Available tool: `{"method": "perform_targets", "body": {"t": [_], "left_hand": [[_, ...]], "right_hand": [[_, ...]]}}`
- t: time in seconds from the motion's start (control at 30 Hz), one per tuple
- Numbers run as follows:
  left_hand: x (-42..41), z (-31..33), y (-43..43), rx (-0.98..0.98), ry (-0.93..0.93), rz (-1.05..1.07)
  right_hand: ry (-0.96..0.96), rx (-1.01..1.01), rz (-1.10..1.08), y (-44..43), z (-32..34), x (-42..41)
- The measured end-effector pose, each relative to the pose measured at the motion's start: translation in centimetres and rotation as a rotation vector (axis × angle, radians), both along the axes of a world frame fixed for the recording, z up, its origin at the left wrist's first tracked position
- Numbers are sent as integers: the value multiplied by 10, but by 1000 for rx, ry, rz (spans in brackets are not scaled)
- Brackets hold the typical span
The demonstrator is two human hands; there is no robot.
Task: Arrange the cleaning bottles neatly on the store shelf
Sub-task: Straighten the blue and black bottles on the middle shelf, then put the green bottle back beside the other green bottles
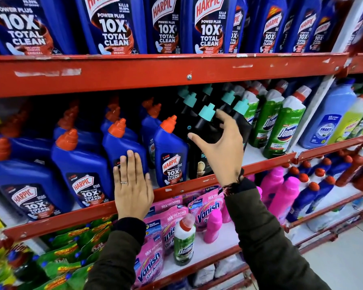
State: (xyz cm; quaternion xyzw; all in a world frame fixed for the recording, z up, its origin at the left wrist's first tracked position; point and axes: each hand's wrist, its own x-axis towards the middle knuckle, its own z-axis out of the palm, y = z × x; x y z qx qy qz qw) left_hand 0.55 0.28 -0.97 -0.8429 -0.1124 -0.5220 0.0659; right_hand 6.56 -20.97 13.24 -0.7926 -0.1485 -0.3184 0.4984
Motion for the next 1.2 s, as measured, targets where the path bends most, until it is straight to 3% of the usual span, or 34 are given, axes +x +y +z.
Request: {"method": "perform_targets", "body": {"t": [0.13,0.3,0.47,0.6,0.83,0.97,1.2], "left_hand": [[0,1,0,5,0,4],[-1,1,-1,4,6,-2],[-1,2,-2,-12,16,8],[-1,1,-2,-4,11,29],[-1,2,-4,-26,4,3],[-3,3,-3,-28,15,17],[-3,1,-2,-30,7,-23]], "right_hand": [[-72,43,22,-2,-30,-20],[229,3,163,5,-119,-51],[646,-239,218,7,-208,-73],[704,-217,237,9,-227,-78],[668,8,211,-24,-161,-62],[500,59,178,-52,-84,-50],[220,44,-106,-98,20,-35]]}}
